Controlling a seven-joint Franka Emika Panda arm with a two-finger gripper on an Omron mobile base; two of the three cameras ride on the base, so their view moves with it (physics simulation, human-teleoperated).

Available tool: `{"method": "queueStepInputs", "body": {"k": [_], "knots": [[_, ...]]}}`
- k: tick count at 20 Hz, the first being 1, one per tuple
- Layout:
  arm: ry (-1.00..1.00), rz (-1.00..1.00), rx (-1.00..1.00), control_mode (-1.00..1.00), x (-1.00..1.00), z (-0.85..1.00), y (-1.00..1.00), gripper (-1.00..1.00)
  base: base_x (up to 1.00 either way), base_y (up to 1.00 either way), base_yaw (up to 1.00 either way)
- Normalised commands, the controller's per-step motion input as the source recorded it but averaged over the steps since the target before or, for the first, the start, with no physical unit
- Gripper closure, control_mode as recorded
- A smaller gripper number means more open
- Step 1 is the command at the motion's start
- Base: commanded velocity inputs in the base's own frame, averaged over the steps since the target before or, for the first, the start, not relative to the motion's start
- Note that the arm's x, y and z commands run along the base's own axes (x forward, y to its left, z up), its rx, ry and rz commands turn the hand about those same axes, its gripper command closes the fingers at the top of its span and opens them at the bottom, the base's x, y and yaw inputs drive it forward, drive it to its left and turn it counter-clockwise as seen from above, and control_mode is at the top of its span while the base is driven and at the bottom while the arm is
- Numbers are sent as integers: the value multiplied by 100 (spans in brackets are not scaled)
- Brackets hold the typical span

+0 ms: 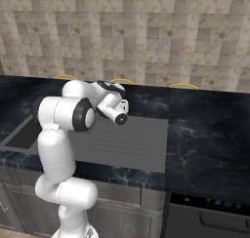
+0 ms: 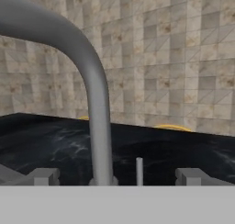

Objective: Soak the sponge with water for a few seconds and then drop it inside the sink.

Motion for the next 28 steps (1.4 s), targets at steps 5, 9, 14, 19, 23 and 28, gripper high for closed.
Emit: {"method": "queueStepInputs", "body": {"k": [5, 9, 14, 19, 23, 28], "knots": [[0, -2, 0, -100, 10, -1, 1, -100, 0, 0, 0], [0, -4, 0, -100, 2, -7, 1, -100, 0, 0, 0], [0, -4, 0, -100, 4, -9, 0, -100, 0, 0, 0], [0, -4, 0, -100, 6, -14, 0, -100, 0, 0, 0], [0, -3, 0, -100, 5, -16, 0, -100, 0, 0, 0], [0, -2, 0, -100, 1, -20, 0, -100, 0, 0, 0]]}}
